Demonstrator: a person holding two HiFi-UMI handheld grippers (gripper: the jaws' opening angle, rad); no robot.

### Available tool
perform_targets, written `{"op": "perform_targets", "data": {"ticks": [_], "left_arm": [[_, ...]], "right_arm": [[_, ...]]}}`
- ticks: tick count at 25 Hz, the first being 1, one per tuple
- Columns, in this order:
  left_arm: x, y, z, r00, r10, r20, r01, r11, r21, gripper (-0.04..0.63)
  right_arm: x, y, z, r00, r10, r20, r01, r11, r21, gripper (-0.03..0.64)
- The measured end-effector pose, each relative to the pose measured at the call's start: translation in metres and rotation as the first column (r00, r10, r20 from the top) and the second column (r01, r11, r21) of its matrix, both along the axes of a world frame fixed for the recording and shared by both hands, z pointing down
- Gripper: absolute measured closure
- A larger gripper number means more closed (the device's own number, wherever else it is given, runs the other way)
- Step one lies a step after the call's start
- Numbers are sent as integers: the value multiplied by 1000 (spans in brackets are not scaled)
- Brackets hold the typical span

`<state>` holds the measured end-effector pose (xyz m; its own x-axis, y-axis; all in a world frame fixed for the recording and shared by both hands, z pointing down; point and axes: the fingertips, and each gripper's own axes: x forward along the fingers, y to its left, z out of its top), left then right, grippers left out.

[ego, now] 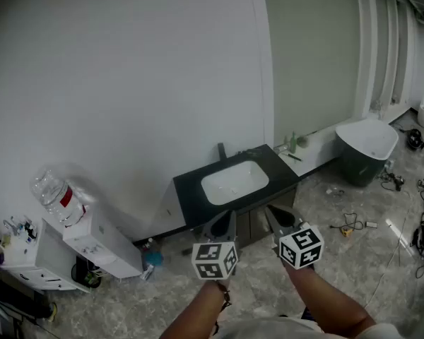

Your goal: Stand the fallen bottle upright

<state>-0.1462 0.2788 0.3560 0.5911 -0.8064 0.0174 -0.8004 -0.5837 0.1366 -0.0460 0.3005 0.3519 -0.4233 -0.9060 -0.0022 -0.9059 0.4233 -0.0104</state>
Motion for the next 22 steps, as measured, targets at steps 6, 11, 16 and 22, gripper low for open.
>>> {"op": "perform_targets", "data": {"ticks": [6, 11, 16, 22], "left_arm": [[-8, -4, 2, 1000, 11, -3, -11, 1000, -5, 588], [-18, -12, 7, 1000, 19, -1, -19, 1000, -14, 588], [-29, -21, 15, 999, 36, 1, -36, 999, -27, 588], [-46, -47, 31, 999, 44, 3, -44, 998, -50, 588]], "right_arm": [[-7, -3, 2, 1000, 15, 2, -15, 1000, -2, 618], [-13, -9, 7, 999, 44, 5, -44, 999, -12, 618], [-21, -15, 15, 998, 57, 12, -57, 998, -20, 618], [-22, -31, 27, 997, 72, 18, -71, 997, -21, 617]]}}
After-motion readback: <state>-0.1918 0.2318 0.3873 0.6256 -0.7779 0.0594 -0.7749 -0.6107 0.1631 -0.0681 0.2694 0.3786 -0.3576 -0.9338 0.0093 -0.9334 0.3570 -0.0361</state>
